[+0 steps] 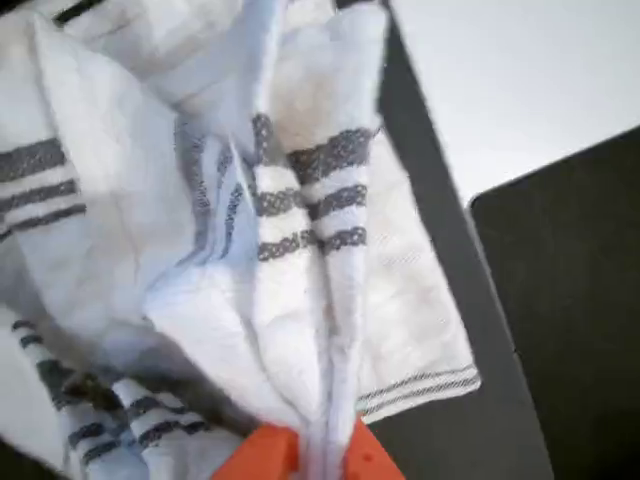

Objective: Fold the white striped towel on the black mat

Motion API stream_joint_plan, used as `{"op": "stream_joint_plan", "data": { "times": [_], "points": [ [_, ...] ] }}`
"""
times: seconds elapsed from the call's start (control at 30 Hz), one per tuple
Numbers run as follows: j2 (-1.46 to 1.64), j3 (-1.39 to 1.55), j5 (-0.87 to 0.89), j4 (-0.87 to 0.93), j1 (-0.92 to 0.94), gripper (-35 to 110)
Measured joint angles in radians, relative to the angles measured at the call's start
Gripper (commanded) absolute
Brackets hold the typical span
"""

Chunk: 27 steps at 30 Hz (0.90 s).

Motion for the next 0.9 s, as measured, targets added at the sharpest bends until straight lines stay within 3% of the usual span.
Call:
{"op": "stream_joint_plan", "data": {
  "times": [0.67,0.9],
  "points": [
    [0.245,0.172,0.293,0.066,-0.528,0],
    [0.153,0.193,0.428,-0.046,-0.715,0]
  ]
}}
